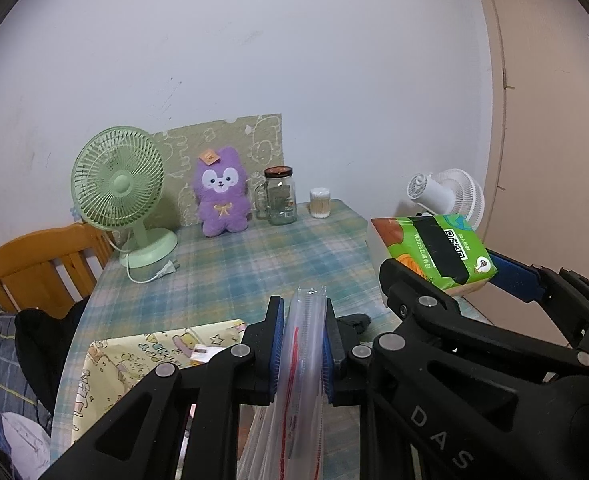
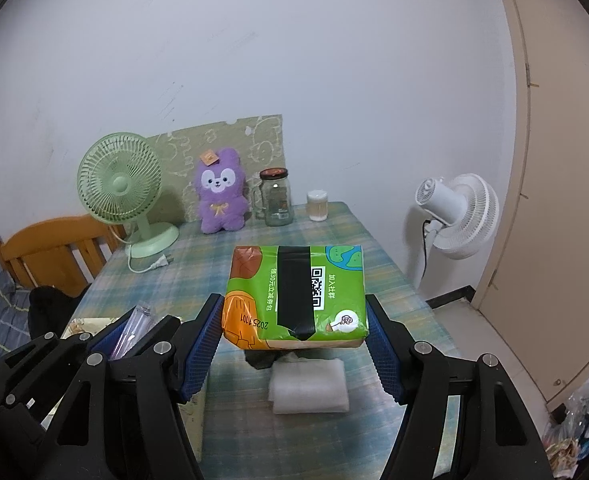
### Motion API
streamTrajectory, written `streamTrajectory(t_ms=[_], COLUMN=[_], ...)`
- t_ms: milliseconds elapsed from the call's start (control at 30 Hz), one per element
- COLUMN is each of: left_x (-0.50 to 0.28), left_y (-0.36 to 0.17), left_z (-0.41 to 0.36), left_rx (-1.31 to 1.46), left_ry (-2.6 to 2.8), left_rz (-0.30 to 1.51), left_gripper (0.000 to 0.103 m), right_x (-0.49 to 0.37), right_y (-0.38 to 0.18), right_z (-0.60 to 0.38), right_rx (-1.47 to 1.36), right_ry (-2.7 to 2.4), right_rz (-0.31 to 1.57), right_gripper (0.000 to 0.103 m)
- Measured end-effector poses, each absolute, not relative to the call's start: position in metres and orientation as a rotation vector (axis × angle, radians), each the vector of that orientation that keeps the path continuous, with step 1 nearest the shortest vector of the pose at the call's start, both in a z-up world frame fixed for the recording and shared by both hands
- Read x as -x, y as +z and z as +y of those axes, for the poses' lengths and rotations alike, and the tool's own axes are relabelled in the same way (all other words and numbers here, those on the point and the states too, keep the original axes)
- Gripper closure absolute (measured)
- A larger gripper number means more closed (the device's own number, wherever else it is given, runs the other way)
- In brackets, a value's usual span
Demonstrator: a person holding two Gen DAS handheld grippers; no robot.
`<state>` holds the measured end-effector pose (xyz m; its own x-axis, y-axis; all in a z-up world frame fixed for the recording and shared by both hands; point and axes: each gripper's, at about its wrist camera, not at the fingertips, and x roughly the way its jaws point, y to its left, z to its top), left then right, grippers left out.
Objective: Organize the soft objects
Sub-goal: 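Lift the plastic bag and green tissue pack and carry both toward the box, then lower the plastic bag with the left gripper while the right lowers the tissue pack into the box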
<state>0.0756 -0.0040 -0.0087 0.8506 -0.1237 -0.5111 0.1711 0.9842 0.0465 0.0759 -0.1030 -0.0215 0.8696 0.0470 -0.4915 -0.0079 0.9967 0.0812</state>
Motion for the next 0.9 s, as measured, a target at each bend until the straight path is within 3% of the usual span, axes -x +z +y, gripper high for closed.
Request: streamTrajectory(t_ms=[900], left_x=[-0.105], left_y=[-0.05], left_z=[0.086], left_rx=[-0.058], left_ry=[-0.018], left_rz=[0.631], left_gripper=[0.088], right_x=[-0.115], right_y=[-0.053], right_z=[-0.007], right_rx=[-0.008], right_ry=[0.229], right_rz=[0.595], right_gripper=[0.032])
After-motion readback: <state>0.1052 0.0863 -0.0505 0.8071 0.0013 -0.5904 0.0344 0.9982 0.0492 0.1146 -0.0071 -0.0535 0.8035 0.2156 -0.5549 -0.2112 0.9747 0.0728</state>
